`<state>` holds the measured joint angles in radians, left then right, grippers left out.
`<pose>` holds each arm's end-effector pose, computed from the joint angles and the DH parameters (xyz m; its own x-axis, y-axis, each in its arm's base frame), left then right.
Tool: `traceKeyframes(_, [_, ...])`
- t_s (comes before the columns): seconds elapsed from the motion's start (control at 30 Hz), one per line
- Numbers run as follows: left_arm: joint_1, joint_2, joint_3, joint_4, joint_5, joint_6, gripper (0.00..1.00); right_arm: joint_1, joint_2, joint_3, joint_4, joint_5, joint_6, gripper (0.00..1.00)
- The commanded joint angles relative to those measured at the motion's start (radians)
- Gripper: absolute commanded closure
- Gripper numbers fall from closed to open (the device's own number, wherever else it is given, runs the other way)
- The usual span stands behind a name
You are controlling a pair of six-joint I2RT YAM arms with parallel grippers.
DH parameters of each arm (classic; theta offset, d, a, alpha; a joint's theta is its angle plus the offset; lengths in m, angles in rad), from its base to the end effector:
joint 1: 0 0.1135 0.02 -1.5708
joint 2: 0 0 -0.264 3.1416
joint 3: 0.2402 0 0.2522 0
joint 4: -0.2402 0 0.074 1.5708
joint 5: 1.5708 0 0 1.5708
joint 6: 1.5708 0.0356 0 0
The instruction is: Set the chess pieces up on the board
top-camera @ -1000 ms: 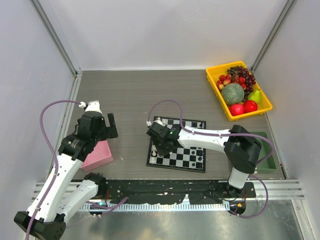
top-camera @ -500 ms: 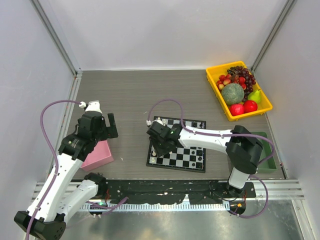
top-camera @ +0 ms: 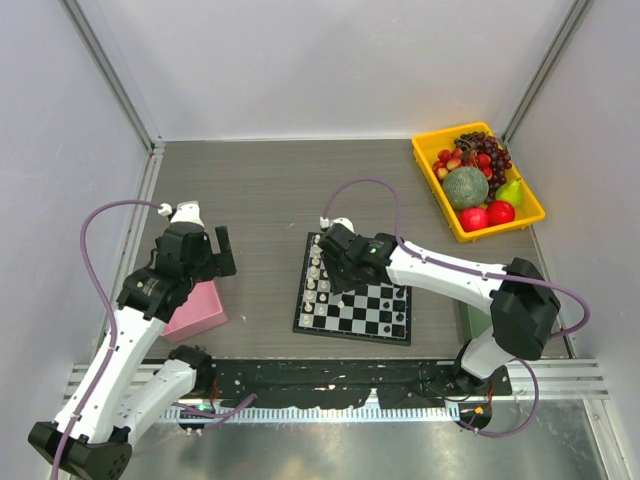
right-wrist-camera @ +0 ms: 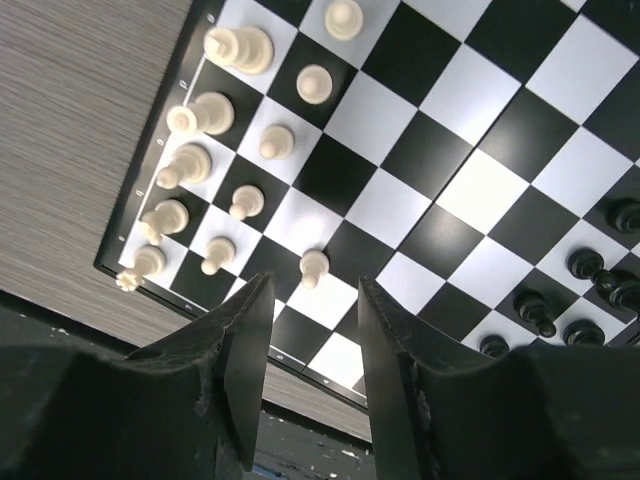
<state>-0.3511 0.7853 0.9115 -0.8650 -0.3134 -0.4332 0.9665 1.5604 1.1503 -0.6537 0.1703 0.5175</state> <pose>0.1432 -0.0408 0.3179 -0.6214 -0.1977 -0.7581 -0.1627 0.9791 -0.1219 0.1861 0.2589 0.2395 -0.8097 -0.3147 -0.4953 -0.4184 0.9014 0.1114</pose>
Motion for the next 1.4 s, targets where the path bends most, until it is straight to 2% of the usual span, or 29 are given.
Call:
traceKeyframes(0.0, [0.004, -0.006, 0.001, 0.032, -0.006, 0.001, 0.01, 0.001, 0.006, -0.006, -0.011, -0.017, -0.019, 0.55])
traceKeyframes(0.37, [0.004, 0.003, 0.006, 0.034, -0.007, 0.001, 0.01, 0.001, 0.062, -0.018, 0.009, -0.083, -0.03, 0.57])
traceKeyframes(1.03, [0.004, 0.011, 0.006, 0.035, -0.006, -0.001, 0.01, 0.001, 0.113, -0.021, 0.016, -0.098, -0.033, 0.75])
traceKeyframes(1.37, [0.004, 0.015, 0.006, 0.035, -0.006, 0.001, 0.01, 0.001, 0.122, -0.011, 0.002, -0.091, -0.034, 0.75])
